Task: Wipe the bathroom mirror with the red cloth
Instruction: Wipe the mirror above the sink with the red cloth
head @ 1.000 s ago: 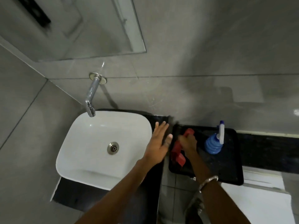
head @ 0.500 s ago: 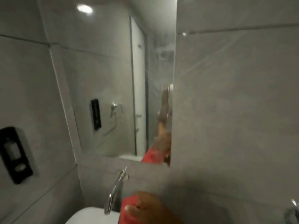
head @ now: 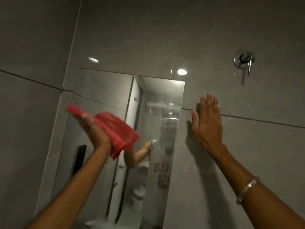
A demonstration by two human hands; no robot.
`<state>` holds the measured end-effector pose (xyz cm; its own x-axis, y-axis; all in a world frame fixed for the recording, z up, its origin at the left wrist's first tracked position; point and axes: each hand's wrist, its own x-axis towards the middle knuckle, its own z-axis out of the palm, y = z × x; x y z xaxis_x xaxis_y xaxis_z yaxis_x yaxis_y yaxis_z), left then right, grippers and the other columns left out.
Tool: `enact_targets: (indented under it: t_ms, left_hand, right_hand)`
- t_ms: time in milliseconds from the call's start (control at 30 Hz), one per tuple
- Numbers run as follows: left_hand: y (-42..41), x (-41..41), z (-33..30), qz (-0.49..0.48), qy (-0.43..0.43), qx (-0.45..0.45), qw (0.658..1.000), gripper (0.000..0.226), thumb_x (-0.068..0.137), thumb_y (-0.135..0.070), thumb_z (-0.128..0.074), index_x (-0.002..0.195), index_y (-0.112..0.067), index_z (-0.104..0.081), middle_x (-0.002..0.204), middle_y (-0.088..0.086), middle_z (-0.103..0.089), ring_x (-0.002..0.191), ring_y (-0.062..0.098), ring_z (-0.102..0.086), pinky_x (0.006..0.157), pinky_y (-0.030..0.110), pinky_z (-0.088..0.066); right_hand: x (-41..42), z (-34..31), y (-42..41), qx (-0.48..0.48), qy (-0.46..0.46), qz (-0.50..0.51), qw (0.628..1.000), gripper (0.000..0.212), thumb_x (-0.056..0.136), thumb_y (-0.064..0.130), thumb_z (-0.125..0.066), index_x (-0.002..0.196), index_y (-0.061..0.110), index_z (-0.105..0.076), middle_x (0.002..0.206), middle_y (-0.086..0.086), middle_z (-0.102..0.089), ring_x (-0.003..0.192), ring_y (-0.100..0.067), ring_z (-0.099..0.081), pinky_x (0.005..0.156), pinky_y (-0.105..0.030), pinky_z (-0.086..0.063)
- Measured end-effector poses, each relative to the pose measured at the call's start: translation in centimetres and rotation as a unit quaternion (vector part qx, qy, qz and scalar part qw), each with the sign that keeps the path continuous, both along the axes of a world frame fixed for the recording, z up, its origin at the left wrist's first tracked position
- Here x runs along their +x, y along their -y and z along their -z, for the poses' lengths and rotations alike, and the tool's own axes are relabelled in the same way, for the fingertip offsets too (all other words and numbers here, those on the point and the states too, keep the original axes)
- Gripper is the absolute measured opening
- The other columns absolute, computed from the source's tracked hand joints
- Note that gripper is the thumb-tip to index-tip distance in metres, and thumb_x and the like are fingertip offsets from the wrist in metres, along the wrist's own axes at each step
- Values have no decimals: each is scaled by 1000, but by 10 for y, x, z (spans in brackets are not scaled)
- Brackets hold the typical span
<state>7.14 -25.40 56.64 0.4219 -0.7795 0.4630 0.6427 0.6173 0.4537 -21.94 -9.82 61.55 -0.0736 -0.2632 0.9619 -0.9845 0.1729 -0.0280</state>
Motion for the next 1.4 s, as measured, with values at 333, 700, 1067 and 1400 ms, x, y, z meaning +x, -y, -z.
enact_targets:
  t_ms: [333,700,1067,1400]
  left_hand:
    - [59,-68,-78,-471,427,23,772,74,105,-59,3,166,-17,0,174,18,-7,161,39,-8,130,57,-9]
    - [-16,-153,-113,-498,532,-243,640,66,109,-42,-14,166,-15,7,174,12,14,161,31,14,131,50,8]
    - [17,-107,-13,-446,635,-548,313,60,111,-45,-23,167,-26,-11,176,4,-4,163,24,4,132,51,-4]
    - [14,-86,-119,-450,657,-521,308,60,110,-51,-16,165,-31,-6,174,-1,0,163,17,7,133,43,2]
  right_hand:
    - [-36,13,40,-21,-70,77,994,77,104,60,-15,165,16,-3,174,-4,7,161,-22,11,131,-45,4]
    - [-37,15,41,-19,-69,73,995,74,105,59,-9,165,17,-3,174,-2,7,162,-20,9,131,-47,-1]
    - [-30,14,32,-2,-67,64,996,79,102,60,-4,165,12,-8,174,-8,1,162,-24,4,132,-49,-4]
    - [-30,14,32,-3,-69,57,996,79,102,60,-4,165,12,-7,174,-7,2,162,-24,5,132,-48,-2]
